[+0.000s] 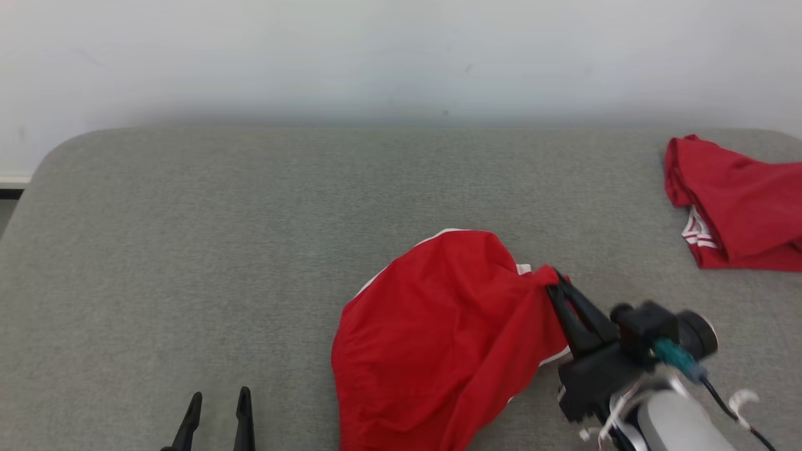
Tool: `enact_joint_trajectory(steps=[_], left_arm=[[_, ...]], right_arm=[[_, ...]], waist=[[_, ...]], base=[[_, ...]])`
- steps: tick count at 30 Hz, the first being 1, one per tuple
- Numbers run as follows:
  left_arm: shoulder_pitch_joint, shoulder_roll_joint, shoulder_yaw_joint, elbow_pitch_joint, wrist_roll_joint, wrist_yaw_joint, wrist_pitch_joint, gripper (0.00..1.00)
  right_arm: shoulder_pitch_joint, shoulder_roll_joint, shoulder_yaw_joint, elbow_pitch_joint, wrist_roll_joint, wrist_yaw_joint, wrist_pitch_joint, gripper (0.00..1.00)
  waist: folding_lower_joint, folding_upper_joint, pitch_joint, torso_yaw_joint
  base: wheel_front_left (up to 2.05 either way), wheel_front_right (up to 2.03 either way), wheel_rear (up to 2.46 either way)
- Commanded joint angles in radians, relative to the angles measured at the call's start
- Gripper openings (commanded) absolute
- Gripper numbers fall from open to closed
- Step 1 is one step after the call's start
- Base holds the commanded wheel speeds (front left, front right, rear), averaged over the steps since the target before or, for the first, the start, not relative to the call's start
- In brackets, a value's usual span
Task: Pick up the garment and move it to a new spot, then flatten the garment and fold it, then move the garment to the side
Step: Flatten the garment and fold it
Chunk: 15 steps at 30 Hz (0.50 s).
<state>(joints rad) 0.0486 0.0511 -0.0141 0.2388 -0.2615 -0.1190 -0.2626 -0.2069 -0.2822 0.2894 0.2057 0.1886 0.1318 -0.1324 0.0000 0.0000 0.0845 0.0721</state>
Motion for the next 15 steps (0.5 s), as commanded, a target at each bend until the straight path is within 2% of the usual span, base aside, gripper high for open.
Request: enact_joint_trajectory(steps=[1,7,15], left_arm=[[0.006,-0.001,-0.005,0.000,-0.008,0.001,-0.003,1.00],[-0.013,-0.001,-0.030,0.005,-0.012,-0.001,-0.003,1.00],[-0.039,-0.001,-0.070,0.008,-0.024,0.002,-0.003,1.00]], right_arm=[[-0.068,0.008,0.016,0.054,0.015,-0.003,-0.009,0.00],[-0.303,0.051,0.057,0.341,0.034,-0.003,-0.028,0.00],[-0.548,0.136,0.036,0.739,0.008,-0.003,-0.087,0.00]], waist=[[0.0000,0.0000,-0.011,0.044],[0.0000,0.0000,-0.001,0.099],[0.0000,0.0000,0.029,0.150]], base=[[0.00,0.00,0.00],[0.00,0.00,0.00],[0.00,0.00,0.00]])
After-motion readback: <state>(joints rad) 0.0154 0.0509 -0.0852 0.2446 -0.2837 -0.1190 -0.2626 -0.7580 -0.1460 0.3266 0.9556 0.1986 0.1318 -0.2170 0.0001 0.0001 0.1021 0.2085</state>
